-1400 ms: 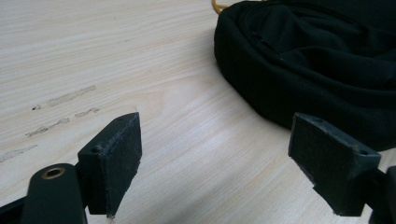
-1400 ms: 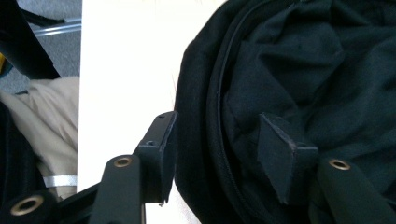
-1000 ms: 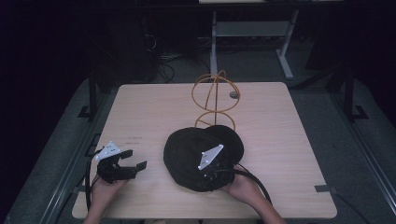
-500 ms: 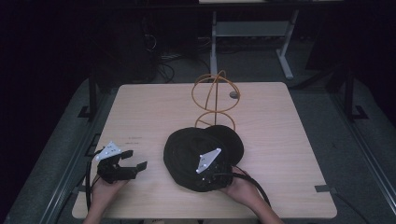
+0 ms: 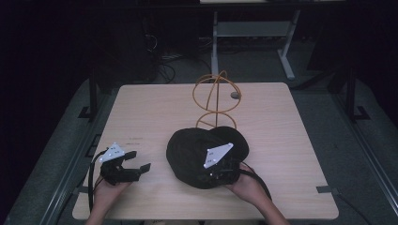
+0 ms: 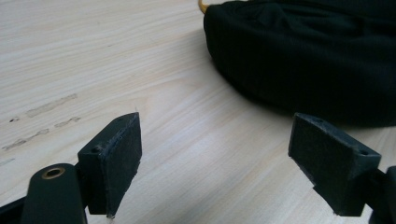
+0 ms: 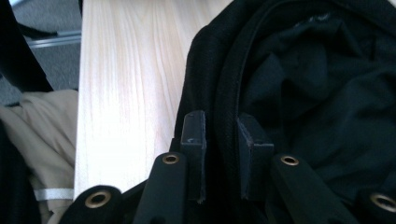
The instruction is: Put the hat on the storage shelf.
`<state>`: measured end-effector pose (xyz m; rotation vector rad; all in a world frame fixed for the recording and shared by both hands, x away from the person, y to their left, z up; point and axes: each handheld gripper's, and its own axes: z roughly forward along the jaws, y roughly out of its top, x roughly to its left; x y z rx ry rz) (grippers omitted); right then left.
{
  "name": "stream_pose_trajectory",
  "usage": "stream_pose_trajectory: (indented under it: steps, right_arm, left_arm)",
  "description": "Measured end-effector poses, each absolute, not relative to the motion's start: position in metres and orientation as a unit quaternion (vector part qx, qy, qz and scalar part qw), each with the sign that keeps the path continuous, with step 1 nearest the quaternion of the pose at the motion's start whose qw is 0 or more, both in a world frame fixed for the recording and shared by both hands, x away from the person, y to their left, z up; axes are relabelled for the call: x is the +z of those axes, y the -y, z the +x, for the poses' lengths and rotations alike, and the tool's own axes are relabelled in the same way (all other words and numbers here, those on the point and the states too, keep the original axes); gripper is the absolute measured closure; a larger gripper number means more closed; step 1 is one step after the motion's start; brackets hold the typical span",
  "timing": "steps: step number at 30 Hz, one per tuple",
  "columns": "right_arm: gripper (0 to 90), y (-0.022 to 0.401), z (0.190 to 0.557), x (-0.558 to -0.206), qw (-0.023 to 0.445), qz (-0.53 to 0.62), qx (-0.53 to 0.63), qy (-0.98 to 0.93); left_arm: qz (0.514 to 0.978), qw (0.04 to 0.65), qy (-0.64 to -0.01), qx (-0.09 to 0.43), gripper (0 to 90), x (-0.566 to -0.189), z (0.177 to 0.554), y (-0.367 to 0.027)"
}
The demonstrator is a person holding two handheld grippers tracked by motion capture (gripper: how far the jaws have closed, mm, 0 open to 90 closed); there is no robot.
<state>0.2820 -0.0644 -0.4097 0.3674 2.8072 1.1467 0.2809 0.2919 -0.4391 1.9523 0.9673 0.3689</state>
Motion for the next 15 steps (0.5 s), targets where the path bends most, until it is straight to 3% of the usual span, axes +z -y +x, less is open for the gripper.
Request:
stream_pose_trajectory:
  steps: [15]
  right_arm:
    - [76.6,0.083,0.284,-0.379,0.023,0.119,0.439,-0.890]
  left_arm:
    - [0.790,0.465,-0.376,0.135,17.1,-0.437,0.278,-0.283]
